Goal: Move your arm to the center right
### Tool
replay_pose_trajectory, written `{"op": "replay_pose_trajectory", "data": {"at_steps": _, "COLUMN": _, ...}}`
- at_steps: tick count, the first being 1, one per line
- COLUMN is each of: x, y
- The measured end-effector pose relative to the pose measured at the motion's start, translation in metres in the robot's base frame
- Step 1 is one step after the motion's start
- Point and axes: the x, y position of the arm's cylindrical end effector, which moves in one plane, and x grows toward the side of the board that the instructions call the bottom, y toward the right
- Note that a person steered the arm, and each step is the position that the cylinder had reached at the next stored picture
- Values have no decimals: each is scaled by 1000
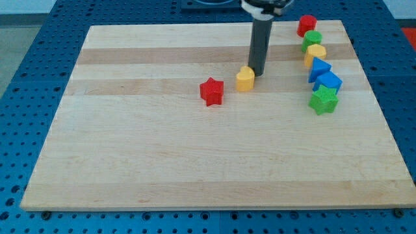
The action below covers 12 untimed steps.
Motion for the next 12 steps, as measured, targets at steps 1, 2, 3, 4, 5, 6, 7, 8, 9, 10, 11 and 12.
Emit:
{"op": "replay_pose_trajectory", "data": {"at_steps": 1, "x": 22, "y": -17}}
{"op": "replay_pose_trajectory", "data": {"at_steps": 2, "x": 13, "y": -21}}
{"op": "replay_pose_trajectory", "data": {"at_steps": 3, "x": -26, "y": -21}}
{"op": "replay_pose_trajectory", "data": {"at_steps": 4, "x": -68, "y": -16}}
{"op": "replay_pose_trajectory", "data": {"at_steps": 5, "x": -115, "y": -5}}
{"op": "replay_pose_trajectory", "data": {"at_steps": 6, "x": -170, "y": 6}}
{"op": "replay_pose_trajectory", "data": {"at_steps": 7, "x": -169, "y": 16}}
{"op": "replay_pose_trajectory", "data": {"at_steps": 8, "x": -169, "y": 33}}
{"op": "replay_pose_trajectory", "data": {"at_steps": 9, "x": -171, "y": 33}}
{"op": "replay_pose_trajectory", "data": {"at_steps": 10, "x": -153, "y": 30}}
{"op": "replay_pose_trajectory", "data": {"at_steps": 11, "x": -100, "y": 24}}
{"op": "replay_pose_trajectory", "data": {"at_steps": 12, "x": -45, "y": 18}}
